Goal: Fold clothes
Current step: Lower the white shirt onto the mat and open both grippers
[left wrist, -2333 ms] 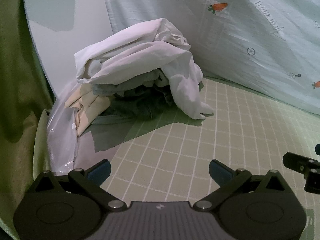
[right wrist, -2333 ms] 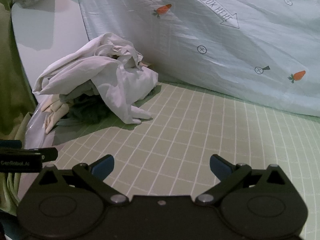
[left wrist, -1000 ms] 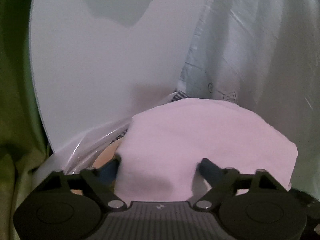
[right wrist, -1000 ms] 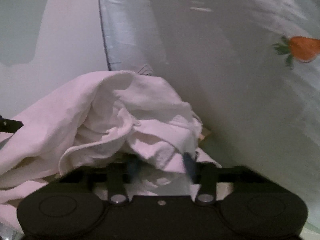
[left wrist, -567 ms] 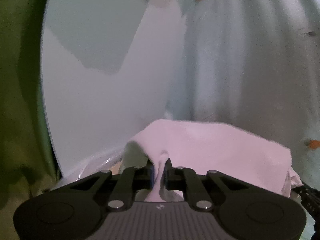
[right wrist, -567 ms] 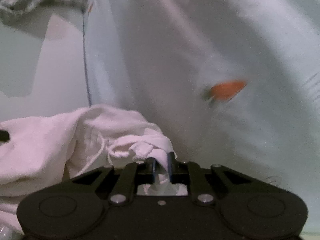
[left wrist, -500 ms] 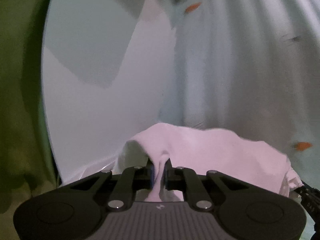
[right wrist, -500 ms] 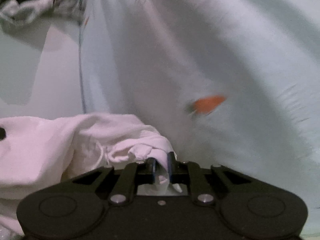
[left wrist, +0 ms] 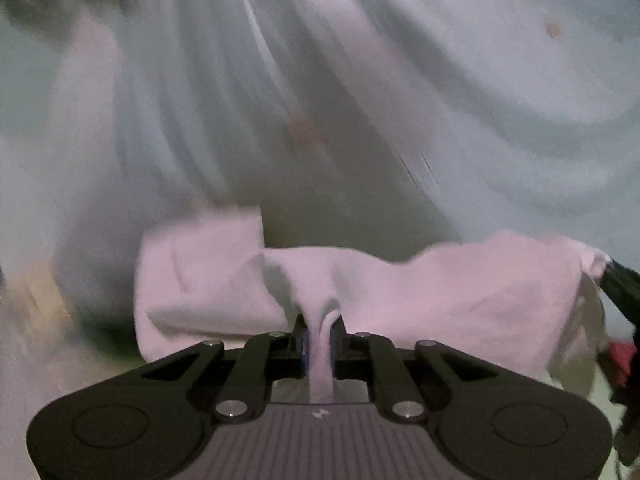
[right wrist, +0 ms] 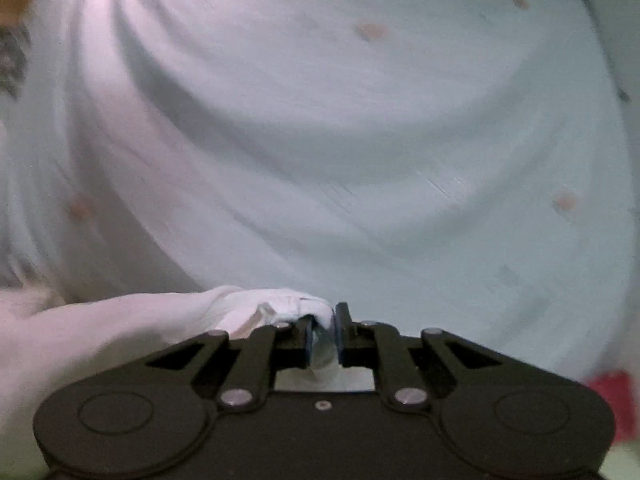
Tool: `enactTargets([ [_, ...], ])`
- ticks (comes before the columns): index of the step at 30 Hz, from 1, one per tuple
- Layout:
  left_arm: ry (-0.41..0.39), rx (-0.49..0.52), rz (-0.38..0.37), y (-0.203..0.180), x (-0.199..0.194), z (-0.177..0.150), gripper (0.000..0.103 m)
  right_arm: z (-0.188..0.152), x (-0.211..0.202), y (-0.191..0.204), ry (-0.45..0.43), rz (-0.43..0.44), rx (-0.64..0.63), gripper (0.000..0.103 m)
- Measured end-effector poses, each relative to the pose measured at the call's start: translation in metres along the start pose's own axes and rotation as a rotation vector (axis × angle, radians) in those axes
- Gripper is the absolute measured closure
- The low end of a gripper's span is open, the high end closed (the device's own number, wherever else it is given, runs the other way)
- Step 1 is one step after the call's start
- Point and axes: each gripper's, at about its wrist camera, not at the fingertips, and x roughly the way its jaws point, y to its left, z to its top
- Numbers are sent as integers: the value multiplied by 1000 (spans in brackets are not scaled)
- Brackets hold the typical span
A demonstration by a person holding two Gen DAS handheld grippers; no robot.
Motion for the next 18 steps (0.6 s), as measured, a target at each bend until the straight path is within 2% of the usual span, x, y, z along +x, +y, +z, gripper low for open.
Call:
enactTargets([
  [3, 145, 11, -29, -33, 18, -53, 85, -64, 6, -57, 237, -53, -3, 91],
  [5, 174, 40, 4, -46, 18, -73, 84, -108, 10, -88, 422, -51, 38, 90],
  [6, 175, 19, 24, -46, 17, -77, 82, -128, 11, -102, 505, -51, 60, 90],
  [7, 174, -13, 42, -45, 16, -80, 78, -142, 8, -111, 544, -53, 87, 90],
  [9, 171, -63, 80, -42, 14, -83, 76, -160, 1, -127, 579, -29, 136, 88],
  [14, 162, -94, 177, -33, 17, -84, 67, -156, -12, -144, 539, 20, 180, 79],
  [18, 157, -107, 199, -26, 22, -74, 59, -148, -29, -158, 513, 23, 292, 73],
])
